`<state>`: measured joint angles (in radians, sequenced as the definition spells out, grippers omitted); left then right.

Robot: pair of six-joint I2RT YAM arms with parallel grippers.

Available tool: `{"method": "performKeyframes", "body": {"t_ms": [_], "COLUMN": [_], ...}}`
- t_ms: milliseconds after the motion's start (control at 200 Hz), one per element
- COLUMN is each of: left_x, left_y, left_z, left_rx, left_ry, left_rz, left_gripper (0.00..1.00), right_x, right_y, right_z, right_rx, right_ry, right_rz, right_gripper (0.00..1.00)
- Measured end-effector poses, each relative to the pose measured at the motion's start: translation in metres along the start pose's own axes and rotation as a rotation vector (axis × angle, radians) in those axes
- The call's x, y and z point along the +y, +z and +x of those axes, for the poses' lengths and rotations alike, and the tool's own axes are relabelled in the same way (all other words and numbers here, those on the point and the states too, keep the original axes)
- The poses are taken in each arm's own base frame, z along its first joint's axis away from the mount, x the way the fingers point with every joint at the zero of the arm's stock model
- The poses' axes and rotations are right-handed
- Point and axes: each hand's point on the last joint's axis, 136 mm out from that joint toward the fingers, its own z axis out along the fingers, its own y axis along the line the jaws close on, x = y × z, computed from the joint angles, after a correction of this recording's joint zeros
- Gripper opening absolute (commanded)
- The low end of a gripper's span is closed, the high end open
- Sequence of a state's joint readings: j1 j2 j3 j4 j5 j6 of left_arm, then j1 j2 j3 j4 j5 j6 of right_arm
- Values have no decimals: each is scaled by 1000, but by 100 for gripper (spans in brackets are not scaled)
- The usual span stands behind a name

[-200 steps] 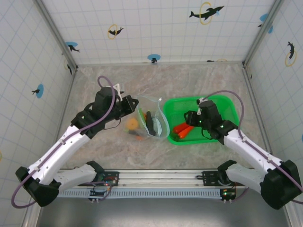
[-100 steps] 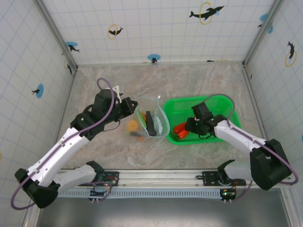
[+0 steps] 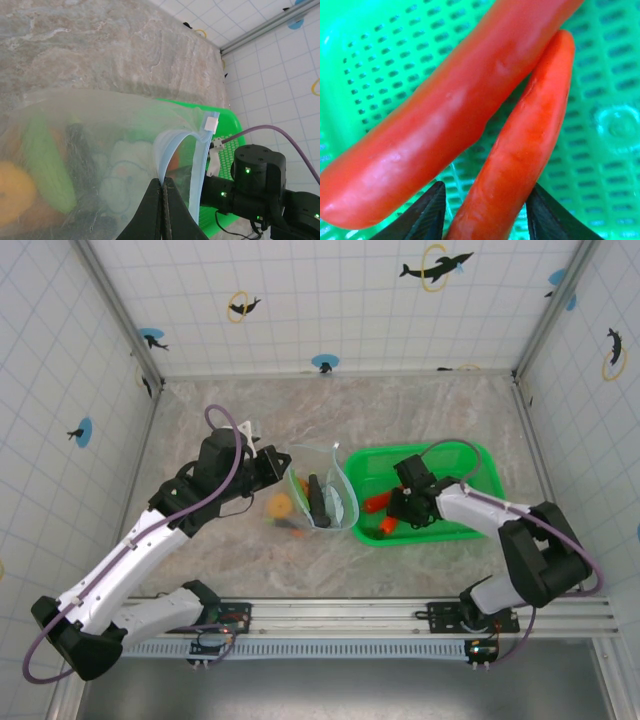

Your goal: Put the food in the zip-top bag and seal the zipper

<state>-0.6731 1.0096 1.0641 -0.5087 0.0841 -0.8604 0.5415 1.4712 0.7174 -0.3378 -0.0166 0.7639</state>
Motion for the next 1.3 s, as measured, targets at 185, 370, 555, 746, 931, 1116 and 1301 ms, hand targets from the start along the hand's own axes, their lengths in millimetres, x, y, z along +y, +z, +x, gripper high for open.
{"method": "performKeyframes", "body": {"t_ms": [185, 370, 555, 746, 931, 1116, 1301], "left_x": [0, 0, 0, 0, 0, 0, -2], "left_y": [0, 0, 0, 0, 0, 0, 0], "left_z": [0, 0, 0, 0, 1, 1, 1], "left_rx": [0, 0, 0, 2, 3, 5, 7], "left_ry": [0, 0, 0, 0, 0, -1, -3], "left_rz": [0, 0, 0, 0, 2, 3, 13], "left_gripper": [0, 0, 0, 0, 0, 0, 0], "right_x": [1, -9, -15, -4, 14, 31, 62], "right_y": [5, -2, -30, -62, -99, -129, -168], "right_z": [-10, -23, -37, -47, -64, -69, -64], "right_rx": [-27, -75, -192, -315, -439, -532, -649], "right_ry": [29, 103, 173, 173, 125, 27, -134], "right_rz": [7, 11, -95, -241, -353, -432, -541], "right_gripper": [18, 12, 10, 4, 5, 4, 5]}}
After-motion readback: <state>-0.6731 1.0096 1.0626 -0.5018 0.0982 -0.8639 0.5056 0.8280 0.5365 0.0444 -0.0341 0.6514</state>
